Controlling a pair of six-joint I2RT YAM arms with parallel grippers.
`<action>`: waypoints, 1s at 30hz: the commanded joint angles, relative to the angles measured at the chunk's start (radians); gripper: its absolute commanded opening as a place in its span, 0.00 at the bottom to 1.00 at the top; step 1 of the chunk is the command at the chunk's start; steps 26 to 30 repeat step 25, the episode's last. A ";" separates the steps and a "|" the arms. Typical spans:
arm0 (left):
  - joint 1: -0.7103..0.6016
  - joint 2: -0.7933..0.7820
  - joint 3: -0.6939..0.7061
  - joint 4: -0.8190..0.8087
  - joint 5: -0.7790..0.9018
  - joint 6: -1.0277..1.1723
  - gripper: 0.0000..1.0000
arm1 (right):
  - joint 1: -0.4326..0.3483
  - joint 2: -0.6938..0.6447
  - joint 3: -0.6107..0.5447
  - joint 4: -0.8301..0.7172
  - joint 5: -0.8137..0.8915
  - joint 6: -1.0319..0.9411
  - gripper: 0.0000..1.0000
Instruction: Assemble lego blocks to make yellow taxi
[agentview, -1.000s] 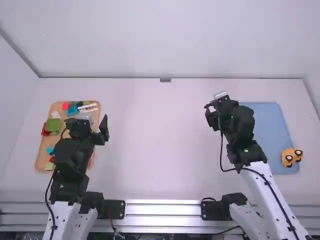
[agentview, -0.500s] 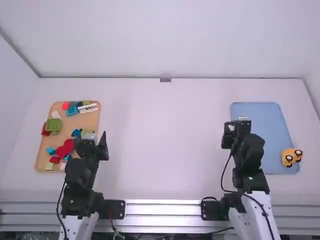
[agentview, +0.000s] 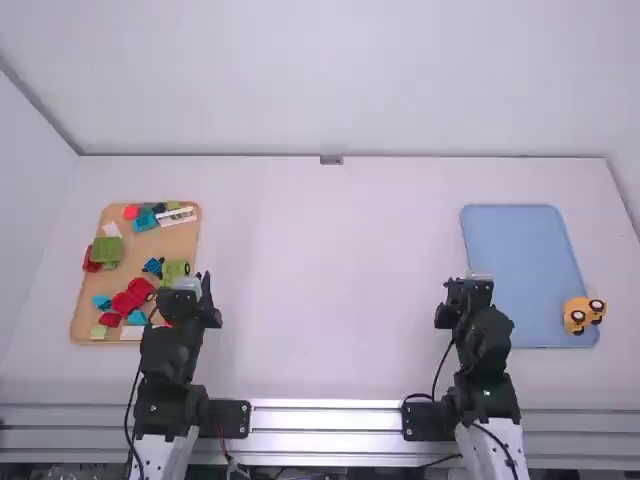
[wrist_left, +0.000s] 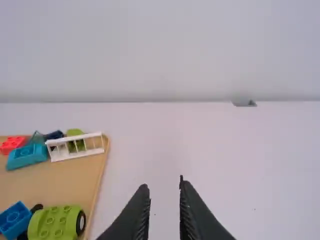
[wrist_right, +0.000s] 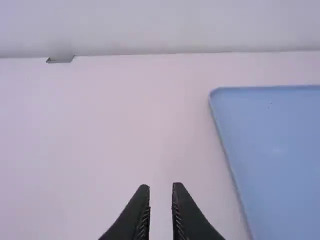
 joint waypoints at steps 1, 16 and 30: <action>-0.004 -0.009 -0.010 -0.003 -0.002 0.001 0.11 | 0.002 -0.042 -0.043 0.003 -0.001 0.005 0.06; -0.004 -0.009 -0.010 -0.003 -0.002 0.001 0.00 | 0.002 -0.227 -0.051 0.003 -0.001 0.005 0.00; -0.004 -0.009 -0.010 -0.003 -0.002 0.001 0.00 | 0.002 -0.304 -0.051 0.003 -0.001 0.005 0.00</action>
